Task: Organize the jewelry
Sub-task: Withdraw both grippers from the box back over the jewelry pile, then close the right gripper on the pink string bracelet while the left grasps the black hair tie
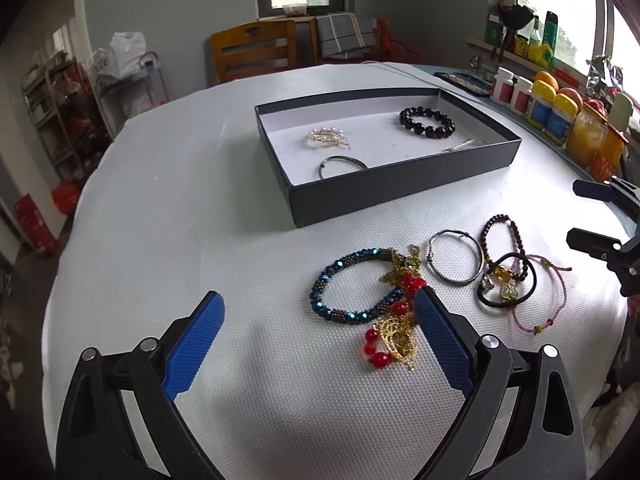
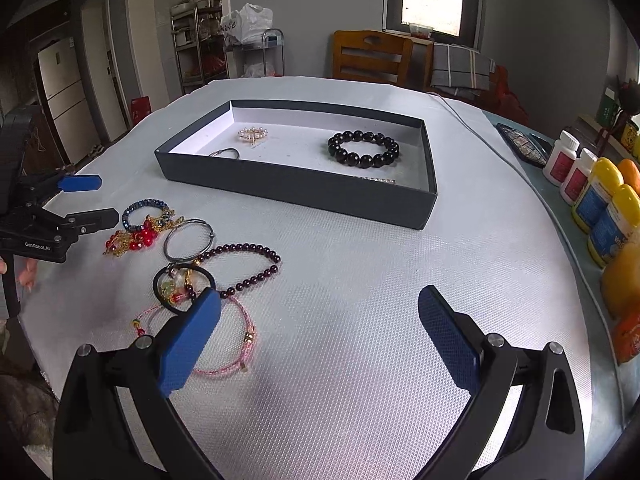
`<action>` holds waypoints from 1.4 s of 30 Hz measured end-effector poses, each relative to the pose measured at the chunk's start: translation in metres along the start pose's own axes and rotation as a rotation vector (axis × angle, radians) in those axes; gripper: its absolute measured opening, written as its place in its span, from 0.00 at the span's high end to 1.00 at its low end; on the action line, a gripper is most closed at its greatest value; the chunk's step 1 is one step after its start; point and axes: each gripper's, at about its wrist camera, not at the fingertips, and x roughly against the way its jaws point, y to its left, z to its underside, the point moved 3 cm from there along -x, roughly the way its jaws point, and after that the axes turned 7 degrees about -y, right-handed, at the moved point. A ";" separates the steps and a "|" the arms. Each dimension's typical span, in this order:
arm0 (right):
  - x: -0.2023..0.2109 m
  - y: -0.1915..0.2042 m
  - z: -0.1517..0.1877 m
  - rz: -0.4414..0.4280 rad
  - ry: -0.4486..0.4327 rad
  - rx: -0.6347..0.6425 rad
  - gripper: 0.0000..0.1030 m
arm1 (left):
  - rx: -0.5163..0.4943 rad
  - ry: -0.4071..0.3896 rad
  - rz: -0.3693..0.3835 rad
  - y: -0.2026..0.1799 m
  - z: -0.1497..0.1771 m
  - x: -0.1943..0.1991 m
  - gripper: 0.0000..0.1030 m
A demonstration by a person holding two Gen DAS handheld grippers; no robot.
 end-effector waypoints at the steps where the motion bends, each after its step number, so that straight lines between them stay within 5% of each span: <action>1: 0.000 0.001 0.002 -0.006 0.001 0.000 0.05 | 0.014 0.007 0.012 0.001 0.003 0.000 0.06; 7: -0.003 0.020 0.012 -0.059 0.025 0.027 0.06 | 0.016 -0.004 0.043 -0.004 0.008 0.006 0.06; 12: -0.006 0.033 0.018 -0.092 0.053 0.048 0.17 | -0.047 -0.015 0.043 -0.014 0.010 0.010 0.06; 17: -0.009 0.038 0.022 -0.092 0.075 0.061 0.39 | -0.084 -0.012 0.055 -0.022 0.015 0.009 0.06; 30: -0.012 0.033 0.025 -0.096 0.092 0.042 0.75 | -0.108 0.005 0.087 -0.031 0.018 0.008 0.08; 32: -0.012 0.032 0.025 -0.099 0.093 0.035 0.90 | -0.114 0.000 0.097 -0.035 0.018 0.008 0.08; 42: -0.007 0.031 0.022 -0.133 0.083 0.016 0.94 | -0.175 -0.007 0.232 -0.083 0.005 0.004 0.09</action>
